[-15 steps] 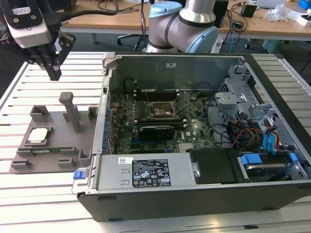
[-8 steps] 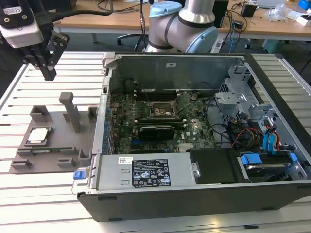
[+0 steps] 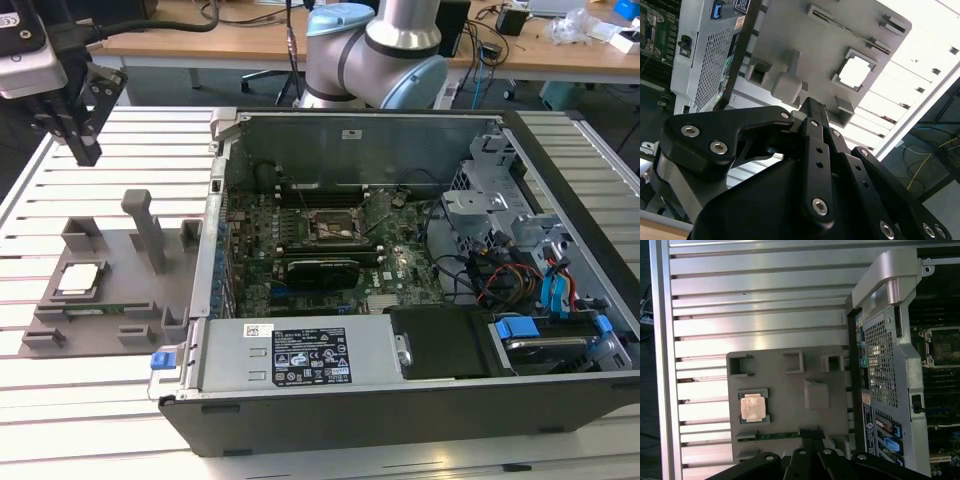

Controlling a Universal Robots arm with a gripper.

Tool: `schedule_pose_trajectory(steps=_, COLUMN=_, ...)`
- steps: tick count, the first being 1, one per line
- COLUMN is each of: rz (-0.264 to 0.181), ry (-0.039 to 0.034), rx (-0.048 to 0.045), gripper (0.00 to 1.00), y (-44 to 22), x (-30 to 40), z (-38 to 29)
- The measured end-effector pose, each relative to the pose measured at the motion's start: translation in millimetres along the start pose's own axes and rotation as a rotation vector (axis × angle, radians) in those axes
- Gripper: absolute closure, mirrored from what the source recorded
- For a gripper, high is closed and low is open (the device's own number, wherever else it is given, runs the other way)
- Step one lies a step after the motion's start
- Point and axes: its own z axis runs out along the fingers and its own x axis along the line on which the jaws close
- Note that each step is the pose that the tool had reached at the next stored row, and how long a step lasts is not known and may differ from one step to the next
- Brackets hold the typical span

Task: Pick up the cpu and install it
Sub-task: 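Reach for the cpu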

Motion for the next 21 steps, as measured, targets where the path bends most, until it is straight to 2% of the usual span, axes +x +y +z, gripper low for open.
schedule_pose_trajectory(steps=2, rz=0.0, ry=0.0, rx=0.0, gripper=0.89, y=-0.1, x=1.9, z=-0.1)
schedule_pose_trajectory(steps=5, rz=0.0, ry=0.0, rx=0.0, gripper=0.89, y=-0.6, x=8.4, z=-0.3)
schedule_pose_trajectory(steps=21, rz=0.0, ry=0.0001, rx=0.0001, gripper=0.89, y=-1.9, x=26.1, z=-0.7)
